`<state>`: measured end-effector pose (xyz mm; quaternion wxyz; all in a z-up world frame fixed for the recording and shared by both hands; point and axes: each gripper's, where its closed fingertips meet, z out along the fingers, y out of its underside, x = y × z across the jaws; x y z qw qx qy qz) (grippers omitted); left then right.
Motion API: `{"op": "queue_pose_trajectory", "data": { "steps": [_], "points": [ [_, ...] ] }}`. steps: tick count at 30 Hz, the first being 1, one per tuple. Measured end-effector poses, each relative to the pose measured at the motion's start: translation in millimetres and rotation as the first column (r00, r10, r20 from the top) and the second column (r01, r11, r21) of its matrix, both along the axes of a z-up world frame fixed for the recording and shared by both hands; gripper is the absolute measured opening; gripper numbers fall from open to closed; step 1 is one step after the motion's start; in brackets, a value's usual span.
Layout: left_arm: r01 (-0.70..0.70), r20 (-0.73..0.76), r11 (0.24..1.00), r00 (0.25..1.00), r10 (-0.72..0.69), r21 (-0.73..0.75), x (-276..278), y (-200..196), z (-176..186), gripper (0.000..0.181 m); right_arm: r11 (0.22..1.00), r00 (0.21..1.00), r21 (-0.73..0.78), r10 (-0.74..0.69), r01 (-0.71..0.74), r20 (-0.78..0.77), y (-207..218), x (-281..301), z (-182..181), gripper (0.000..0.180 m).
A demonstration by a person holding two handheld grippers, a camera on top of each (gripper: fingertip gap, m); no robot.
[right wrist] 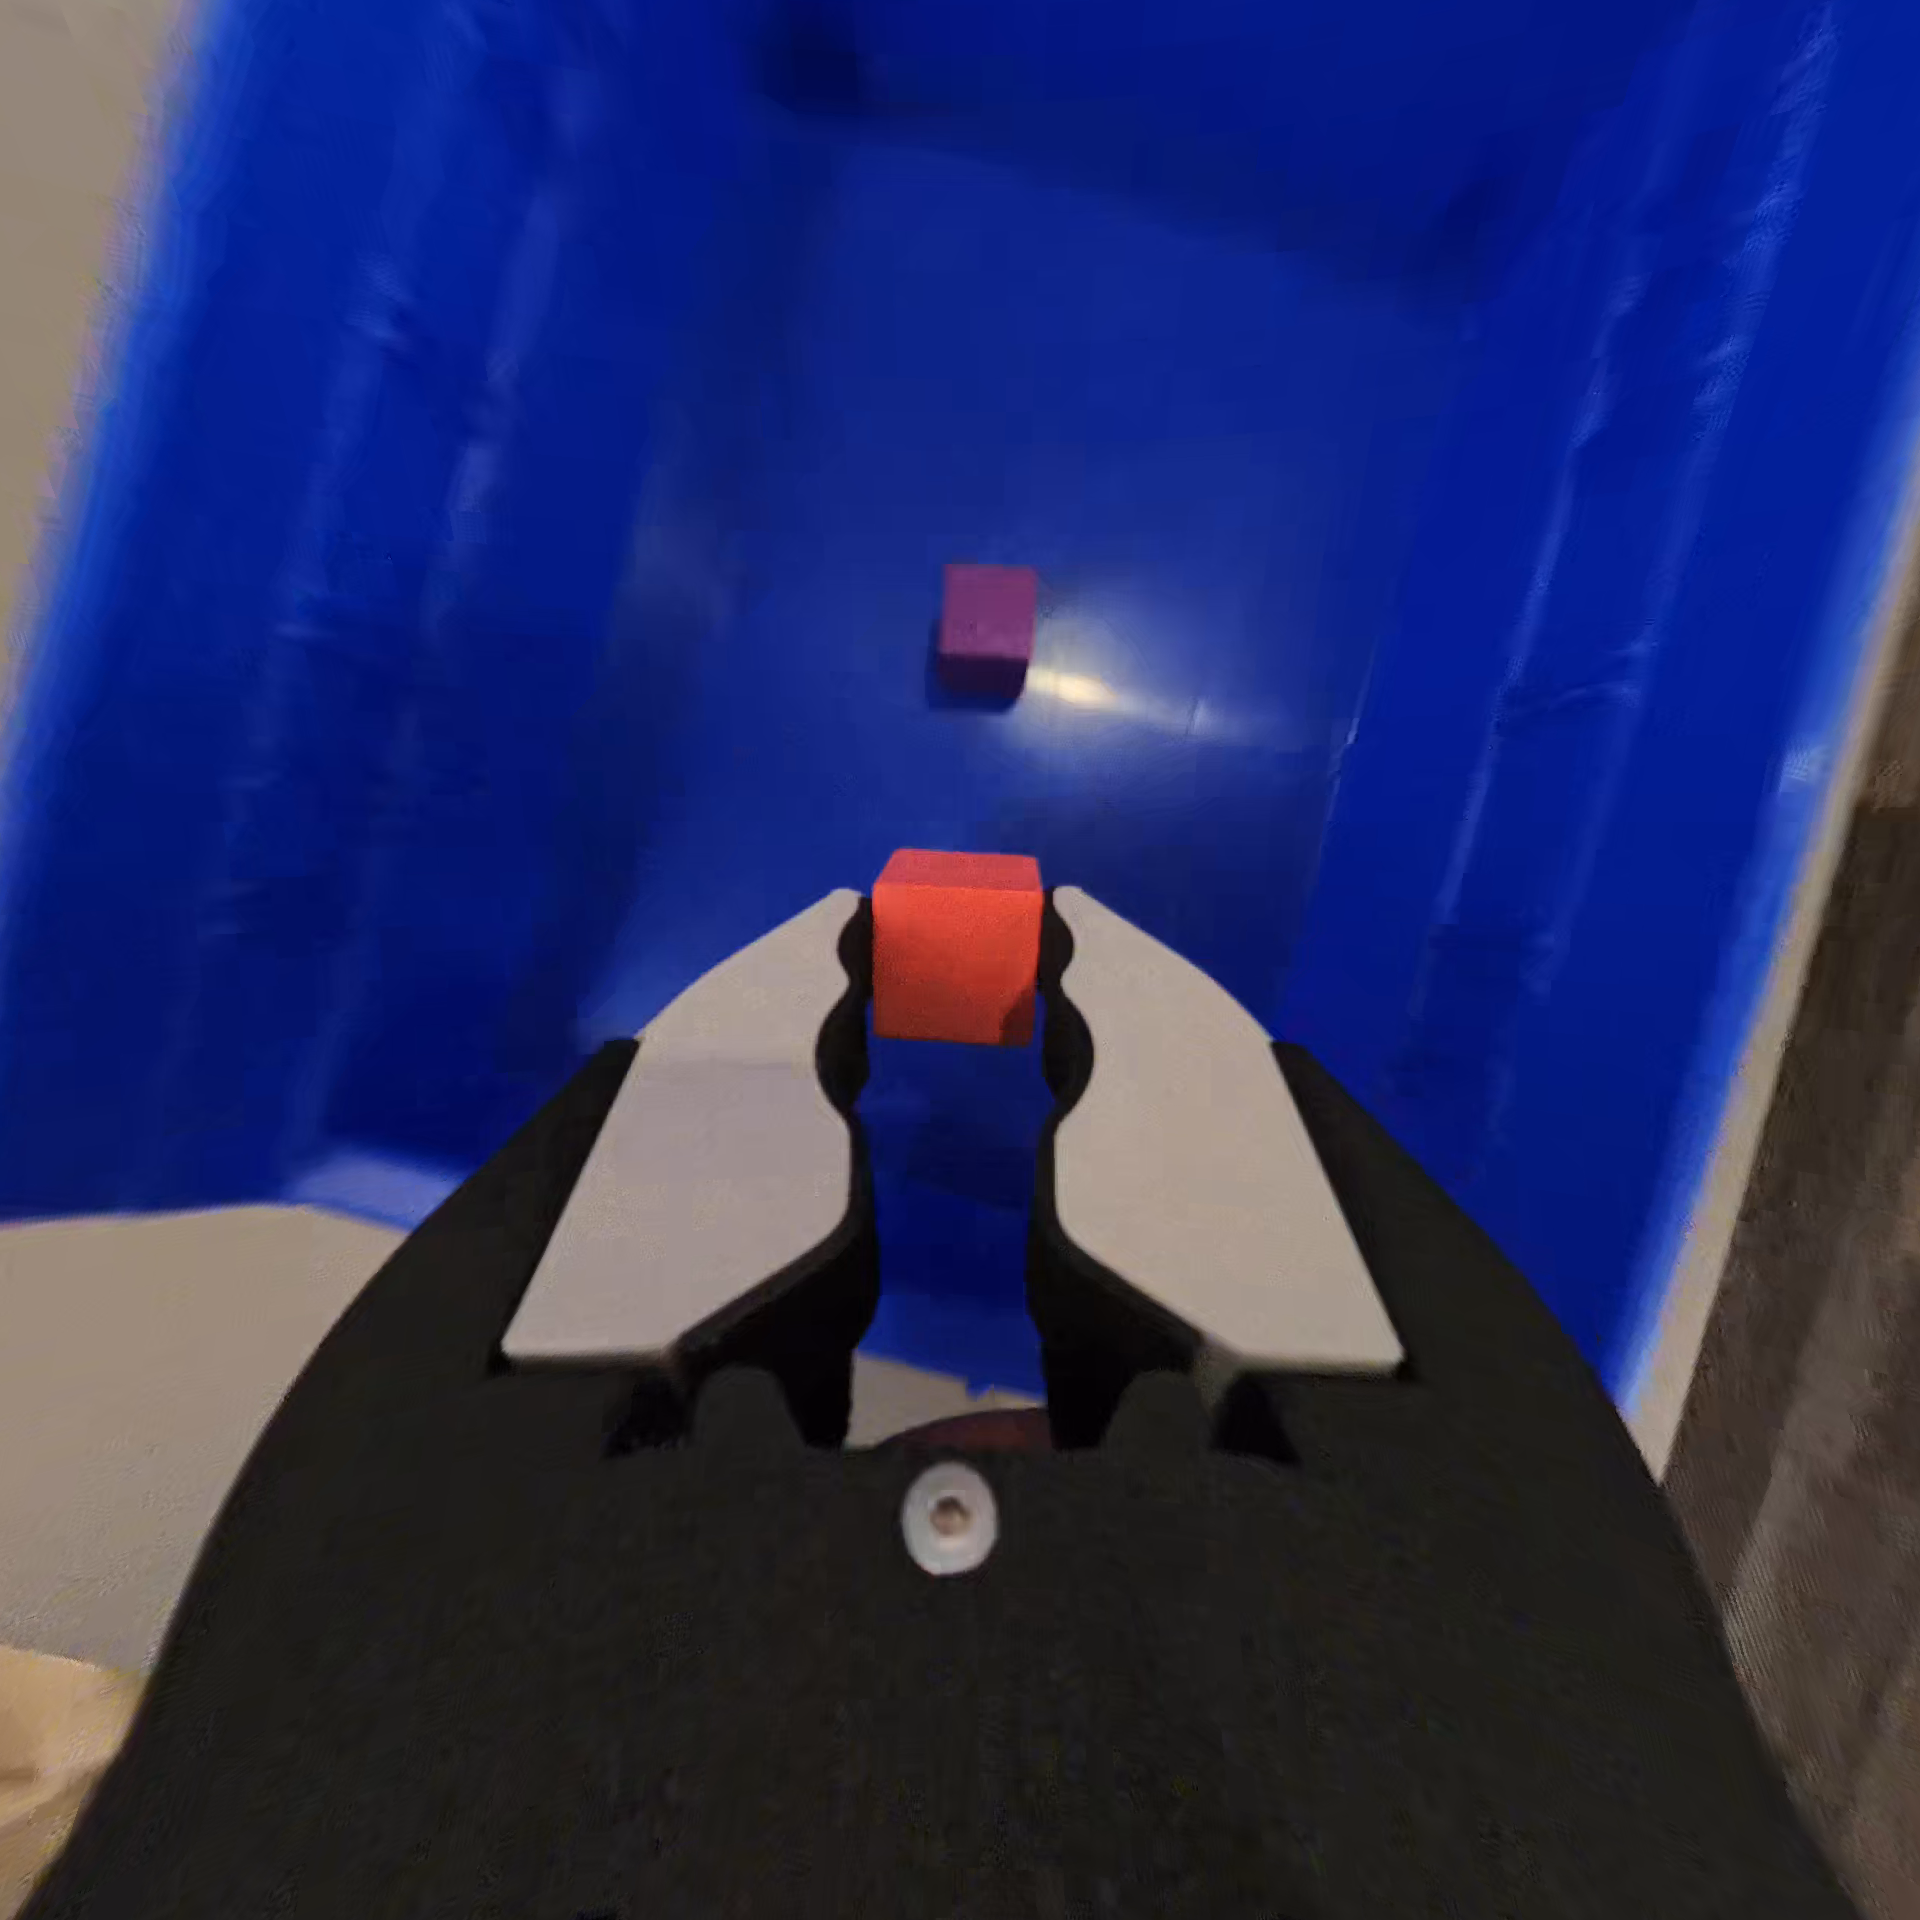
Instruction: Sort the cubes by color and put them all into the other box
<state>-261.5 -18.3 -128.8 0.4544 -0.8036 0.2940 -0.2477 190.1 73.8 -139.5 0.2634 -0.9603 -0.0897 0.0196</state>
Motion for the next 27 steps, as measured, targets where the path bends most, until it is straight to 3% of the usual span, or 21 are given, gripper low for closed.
{"op": "queue_pose_trajectory", "data": {
  "steps": [3, 6, 7, 10, 12, 14, 17, 19, 21, 23, 27],
  "points": [
    [-0.008, -0.008, 1.0, 1.0, 0.008, 0.009, -2, 2, 1, 0.041, 0.986, 0.999, -0.161, -0.027, 0.034, 0.046, 9, 15, -35, 0.03],
    [-0.006, -0.042, 1.0, 0.999, 0.007, 0.019, -4, 2, -2, 0.041, 0.981, 0.996, -0.179, -0.072, 0.08, 0.049, 16, 22, -45, 0.036],
    [-0.007, -0.054, 1.0, 0.999, 0.008, 0.019, -5, 2, -5, 0.041, 0.984, 0.995, -0.157, -0.081, 0.088, 0.05, 18, 24, -43, 0.046],
    [-0.019, -0.061, 1.0, 0.998, 0.02, 0.017, -7, 2, -8, 0.041, 0.995, 0.994, 0.028, -0.092, 0.091, 0.052, 14, 20, -6, 0.046],
    [-0.033, -0.055, 0.999, 0.998, 0.034, 0.019, -10, 3, -8, 0.041, 0.954, 0.999, 0.296, -0.038, 0.045, -0.028, 6, -17, 46, 0.044],
    [-0.058, -0.05, 0.998, 0.997, 0.059, 0.024, -14, 5, -7, 0.041, 0.851, 0.976, 0.524, 0.142, -0.036, -0.165, -21, -89, 90, 0.042],
    [-0.104, -0.047, 0.994, 0.993, 0.106, 0.042, -21, 9, -4, 0.042, 0.722, 0.764, 0.684, 0.5, -0.108, -0.407, -86, -219, 106, 0.039],
    [-0.134, -0.048, 0.989, 0.989, 0.138, 0.068, -25, 10, -1, 0.043, 0.695, 0.629, 0.713, 0.597, -0.094, -0.499, -116, -277, 90, 0.043],
    [-0.152, -0.059, 0.983, 0.986, 0.158, 0.102, -29, 8, 2, 0.043, 0.708, 0.631, 0.692, 0.604, -0.144, -0.487, -125, -309, 63, 0.044],
    [-0.157, -0.079, 0.977, 0.982, 0.169, 0.143, -31, 7, 3, 0.044, 0.718, 0.698, 0.677, 0.568, -0.161, -0.436, -122, -318, 42, 0.044],
    [-0.147, -0.102, 0.976, 0.981, 0.165, 0.161, -31, 3, 2, 0.046, 0.701, 0.715, 0.687, 0.58, -0.194, -0.39, -124, -323, 39, 0.044]
  ]
}}
